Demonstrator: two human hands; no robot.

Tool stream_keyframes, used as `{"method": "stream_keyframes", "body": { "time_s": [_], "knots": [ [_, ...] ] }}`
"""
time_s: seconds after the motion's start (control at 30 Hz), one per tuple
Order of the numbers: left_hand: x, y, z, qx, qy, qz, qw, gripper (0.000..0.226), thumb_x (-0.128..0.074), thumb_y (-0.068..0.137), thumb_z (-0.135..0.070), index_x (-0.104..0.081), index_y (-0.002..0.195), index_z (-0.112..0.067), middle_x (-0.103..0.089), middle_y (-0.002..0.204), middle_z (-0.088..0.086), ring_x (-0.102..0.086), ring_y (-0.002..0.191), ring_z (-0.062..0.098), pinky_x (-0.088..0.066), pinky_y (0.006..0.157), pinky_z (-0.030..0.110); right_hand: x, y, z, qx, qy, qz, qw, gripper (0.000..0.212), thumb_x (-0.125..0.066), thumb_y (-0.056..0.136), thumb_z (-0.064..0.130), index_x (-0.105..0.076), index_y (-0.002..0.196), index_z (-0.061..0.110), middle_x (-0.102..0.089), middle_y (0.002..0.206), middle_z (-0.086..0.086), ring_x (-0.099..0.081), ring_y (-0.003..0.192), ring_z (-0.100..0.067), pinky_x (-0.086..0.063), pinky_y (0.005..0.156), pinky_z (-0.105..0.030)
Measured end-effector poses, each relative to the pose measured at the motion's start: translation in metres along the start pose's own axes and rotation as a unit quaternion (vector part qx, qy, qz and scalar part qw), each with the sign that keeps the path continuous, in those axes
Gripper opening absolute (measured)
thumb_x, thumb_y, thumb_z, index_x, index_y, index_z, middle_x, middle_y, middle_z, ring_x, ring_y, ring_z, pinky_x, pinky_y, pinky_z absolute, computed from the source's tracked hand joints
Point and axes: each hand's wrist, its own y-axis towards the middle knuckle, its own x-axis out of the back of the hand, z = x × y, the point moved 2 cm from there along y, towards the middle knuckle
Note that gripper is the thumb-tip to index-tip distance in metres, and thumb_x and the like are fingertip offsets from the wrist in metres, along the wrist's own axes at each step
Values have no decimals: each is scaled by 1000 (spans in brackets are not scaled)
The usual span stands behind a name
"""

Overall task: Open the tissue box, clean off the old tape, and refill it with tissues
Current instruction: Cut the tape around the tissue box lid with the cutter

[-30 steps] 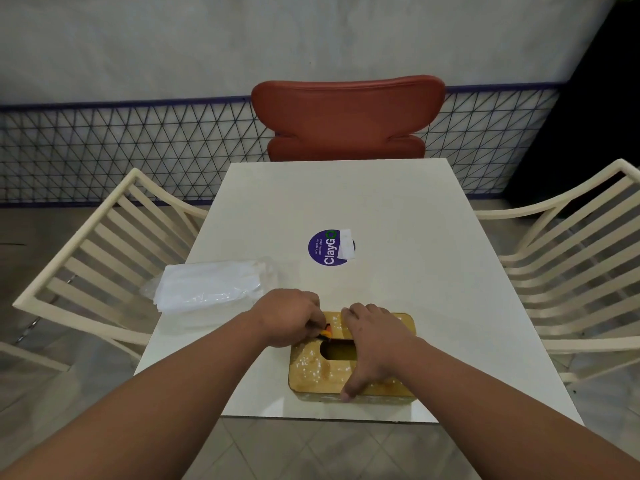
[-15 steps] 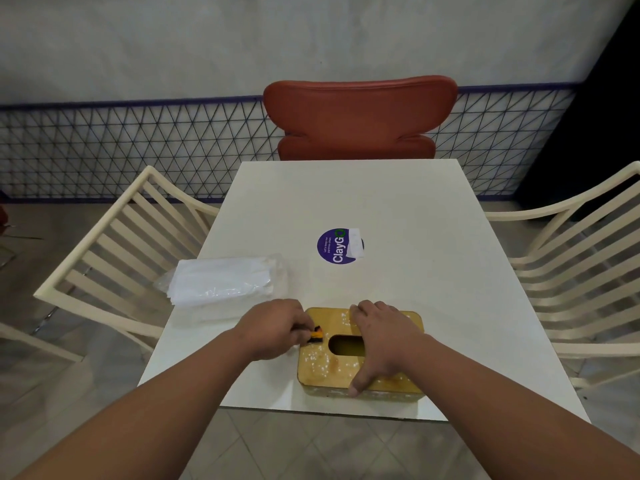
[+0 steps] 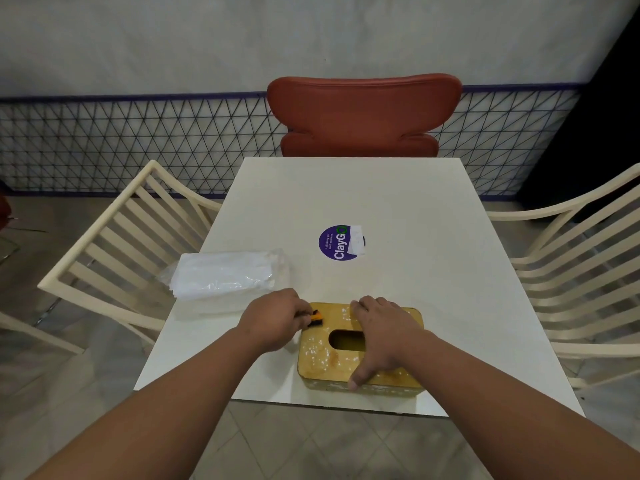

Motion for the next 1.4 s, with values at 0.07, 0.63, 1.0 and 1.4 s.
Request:
{"method": "stream_keyframes", "body": {
  "time_s": [0.07, 0.63, 1.0, 1.4],
  "knots": [
    [-2, -8, 3, -4, -13, 17, 1000, 25, -52, 94, -44, -66, 112, -36, -55, 98, -10, -54, 89, 13, -47, 73, 31, 0, 0, 0, 1, -5, -6, 1000, 135, -74, 48, 81, -16, 152, 17, -29, 150, -3, -32, 135, -24, -31, 112, -39],
    [2, -4, -22, -47, 64, 38, 996, 27, -50, 93, -44, -66, 113, -35, -56, 102, -7, -54, 92, 16, -45, 71, 31, 0, 0, 1, 3, -10, -3, 1000, 133, -73, 49, 81, -18, 151, 17, -31, 148, -3, -34, 132, -24, -33, 110, -40],
    [12, 2, -25, -57, 109, 76, 990, 27, -52, 93, -44, -66, 114, -35, -57, 104, -5, -55, 93, 18, -44, 70, 29, -1, 0, 1, -1, -7, -6, 1000, 132, -74, 49, 80, -18, 151, 18, -32, 147, -3, -35, 131, -24, -34, 109, -39],
    [9, -9, -7, -55, 73, 48, 995, 29, -51, 94, -45, -63, 120, -40, -55, 107, -9, -54, 96, 14, -39, 70, 25, -1, -1, 0, -5, -2, -3, 1000, 134, -75, 48, 80, -17, 152, 17, -29, 150, -3, -32, 134, -25, -32, 111, -40]
  ]
}}
